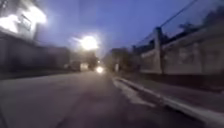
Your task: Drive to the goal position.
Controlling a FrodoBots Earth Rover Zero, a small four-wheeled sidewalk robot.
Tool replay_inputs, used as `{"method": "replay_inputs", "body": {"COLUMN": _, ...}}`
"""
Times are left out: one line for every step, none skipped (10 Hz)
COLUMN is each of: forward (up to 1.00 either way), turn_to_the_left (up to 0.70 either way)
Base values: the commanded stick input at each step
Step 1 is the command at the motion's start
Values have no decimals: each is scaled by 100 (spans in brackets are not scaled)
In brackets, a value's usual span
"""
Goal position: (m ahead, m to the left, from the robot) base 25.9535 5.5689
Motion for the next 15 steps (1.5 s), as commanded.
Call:
{"method": "replay_inputs", "body": {"forward": 70, "turn_to_the_left": 0}}
{"method": "replay_inputs", "body": {"forward": 70, "turn_to_the_left": 0}}
{"method": "replay_inputs", "body": {"forward": 70, "turn_to_the_left": 0}}
{"method": "replay_inputs", "body": {"forward": 70, "turn_to_the_left": 0}}
{"method": "replay_inputs", "body": {"forward": 70, "turn_to_the_left": 0}}
{"method": "replay_inputs", "body": {"forward": 70, "turn_to_the_left": 0}}
{"method": "replay_inputs", "body": {"forward": 70, "turn_to_the_left": 0}}
{"method": "replay_inputs", "body": {"forward": 70, "turn_to_the_left": 0}}
{"method": "replay_inputs", "body": {"forward": 70, "turn_to_the_left": 0}}
{"method": "replay_inputs", "body": {"forward": 70, "turn_to_the_left": 0}}
{"method": "replay_inputs", "body": {"forward": 70, "turn_to_the_left": 0}}
{"method": "replay_inputs", "body": {"forward": 70, "turn_to_the_left": 0}}
{"method": "replay_inputs", "body": {"forward": 70, "turn_to_the_left": 0}}
{"method": "replay_inputs", "body": {"forward": 70, "turn_to_the_left": 0}}
{"method": "replay_inputs", "body": {"forward": 70, "turn_to_the_left": 0}}
